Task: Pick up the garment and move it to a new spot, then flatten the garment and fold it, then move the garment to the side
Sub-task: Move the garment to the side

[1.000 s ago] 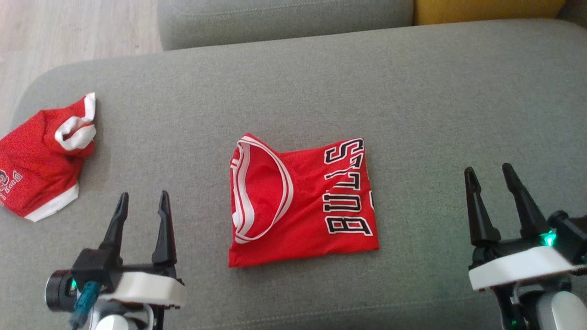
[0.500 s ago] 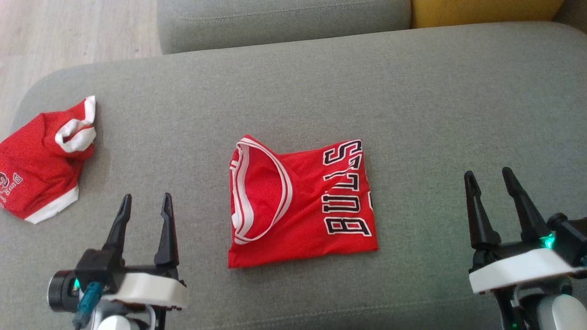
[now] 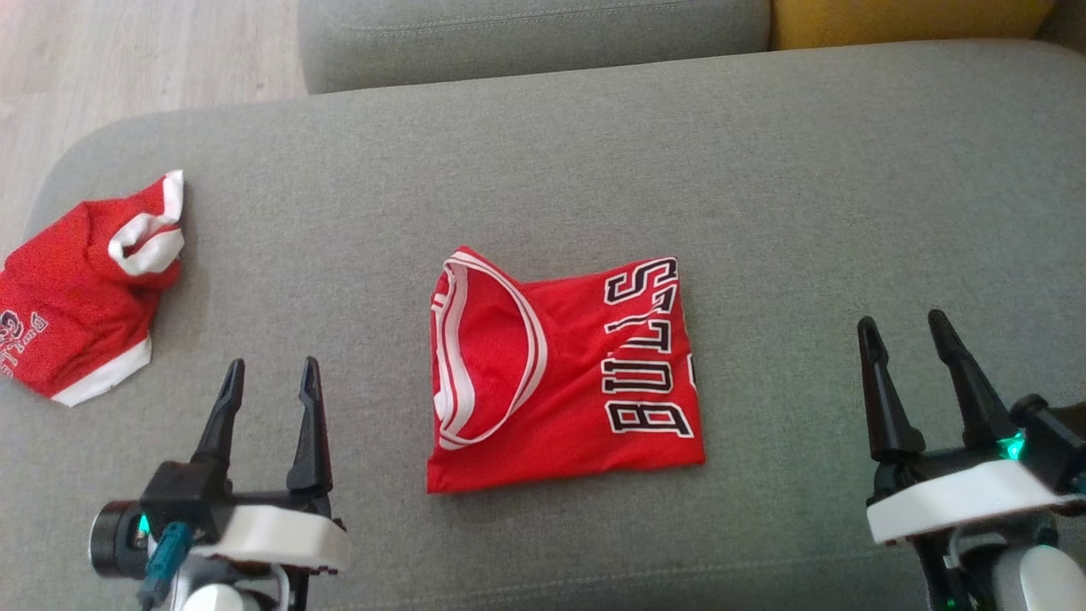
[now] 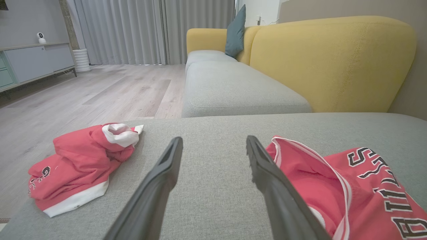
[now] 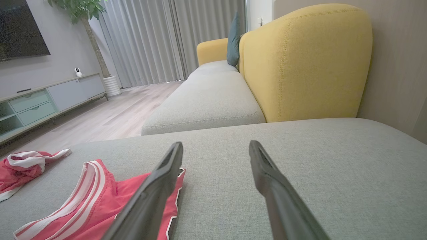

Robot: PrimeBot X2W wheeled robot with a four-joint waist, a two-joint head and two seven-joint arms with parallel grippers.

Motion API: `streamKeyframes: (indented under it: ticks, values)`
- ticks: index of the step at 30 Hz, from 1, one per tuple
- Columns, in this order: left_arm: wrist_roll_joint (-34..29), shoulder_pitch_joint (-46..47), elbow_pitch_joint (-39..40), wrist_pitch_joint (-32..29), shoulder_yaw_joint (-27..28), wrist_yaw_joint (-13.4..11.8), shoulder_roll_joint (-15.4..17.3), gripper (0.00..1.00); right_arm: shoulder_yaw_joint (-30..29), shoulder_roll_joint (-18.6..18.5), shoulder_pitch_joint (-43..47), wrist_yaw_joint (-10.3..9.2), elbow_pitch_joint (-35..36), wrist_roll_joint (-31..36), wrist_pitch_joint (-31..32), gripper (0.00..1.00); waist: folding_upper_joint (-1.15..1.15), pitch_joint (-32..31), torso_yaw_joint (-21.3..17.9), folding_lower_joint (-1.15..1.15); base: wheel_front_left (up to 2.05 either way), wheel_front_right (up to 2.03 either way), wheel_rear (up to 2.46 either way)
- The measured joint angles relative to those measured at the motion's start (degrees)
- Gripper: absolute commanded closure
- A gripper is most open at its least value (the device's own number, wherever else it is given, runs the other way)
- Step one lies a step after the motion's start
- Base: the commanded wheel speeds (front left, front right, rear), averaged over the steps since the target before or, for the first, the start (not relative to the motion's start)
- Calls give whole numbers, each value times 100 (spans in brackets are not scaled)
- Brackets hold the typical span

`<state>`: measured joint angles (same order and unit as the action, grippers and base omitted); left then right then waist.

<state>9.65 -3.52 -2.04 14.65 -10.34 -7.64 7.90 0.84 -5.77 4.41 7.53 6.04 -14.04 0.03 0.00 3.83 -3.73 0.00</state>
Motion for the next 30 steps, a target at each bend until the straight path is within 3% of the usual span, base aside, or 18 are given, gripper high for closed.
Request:
streamKeyframes:
  ticks: [10,26,30]
  values:
    - [-54,92,136,0,-43,-1,-4,0,-29,-2,-21,0,-261,1,108,0,0,176,240,0,0,0,0]
    - [-349,626,650,1,-35,160,-289,0,767,-186,-1318,0,-2905,-582,253,0,0,832,1183,1,0,0,0]
    - [-353,625,650,1,-7,174,-327,0,887,-256,-1500,0,-3195,-753,250,0,0,887,1336,0,0,0,0]
